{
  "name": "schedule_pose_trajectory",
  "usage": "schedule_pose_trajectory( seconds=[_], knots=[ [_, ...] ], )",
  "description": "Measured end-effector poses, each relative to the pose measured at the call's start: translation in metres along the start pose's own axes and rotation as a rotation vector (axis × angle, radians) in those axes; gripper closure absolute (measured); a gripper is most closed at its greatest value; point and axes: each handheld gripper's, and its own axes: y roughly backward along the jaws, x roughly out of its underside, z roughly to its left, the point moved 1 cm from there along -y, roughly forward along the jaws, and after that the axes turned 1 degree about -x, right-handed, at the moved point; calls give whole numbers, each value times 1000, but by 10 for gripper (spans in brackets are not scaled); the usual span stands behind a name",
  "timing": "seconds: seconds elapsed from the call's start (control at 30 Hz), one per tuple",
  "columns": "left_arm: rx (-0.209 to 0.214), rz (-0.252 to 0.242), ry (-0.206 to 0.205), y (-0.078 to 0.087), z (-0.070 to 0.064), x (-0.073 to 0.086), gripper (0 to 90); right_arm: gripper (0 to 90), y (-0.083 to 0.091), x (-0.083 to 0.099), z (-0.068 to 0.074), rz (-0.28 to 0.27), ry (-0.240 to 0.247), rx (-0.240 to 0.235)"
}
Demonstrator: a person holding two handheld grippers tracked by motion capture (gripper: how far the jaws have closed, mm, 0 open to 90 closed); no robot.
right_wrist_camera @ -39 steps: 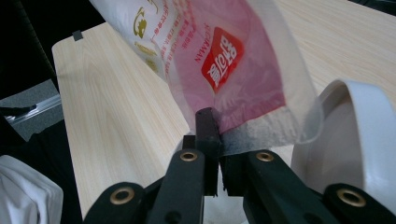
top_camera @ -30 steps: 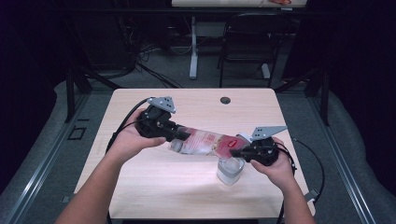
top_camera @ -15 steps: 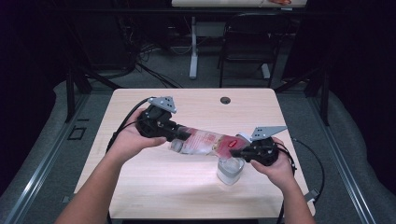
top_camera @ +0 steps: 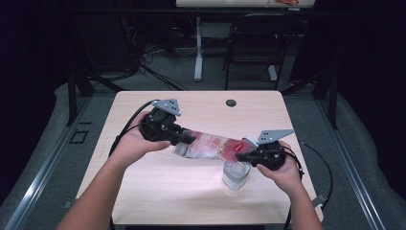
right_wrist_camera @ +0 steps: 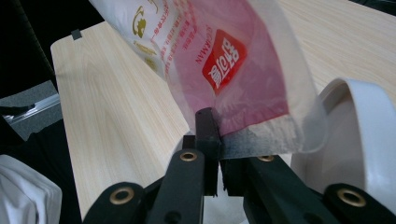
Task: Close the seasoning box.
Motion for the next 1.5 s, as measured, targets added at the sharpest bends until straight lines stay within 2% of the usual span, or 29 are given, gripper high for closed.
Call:
schedule_pose_trajectory(
  seconds=[1.5],
  knots=[
    [3, 1, -9, 0, -1, -3, 770, 866, -1, 0, 0, -1, -5, -2]
  ],
)
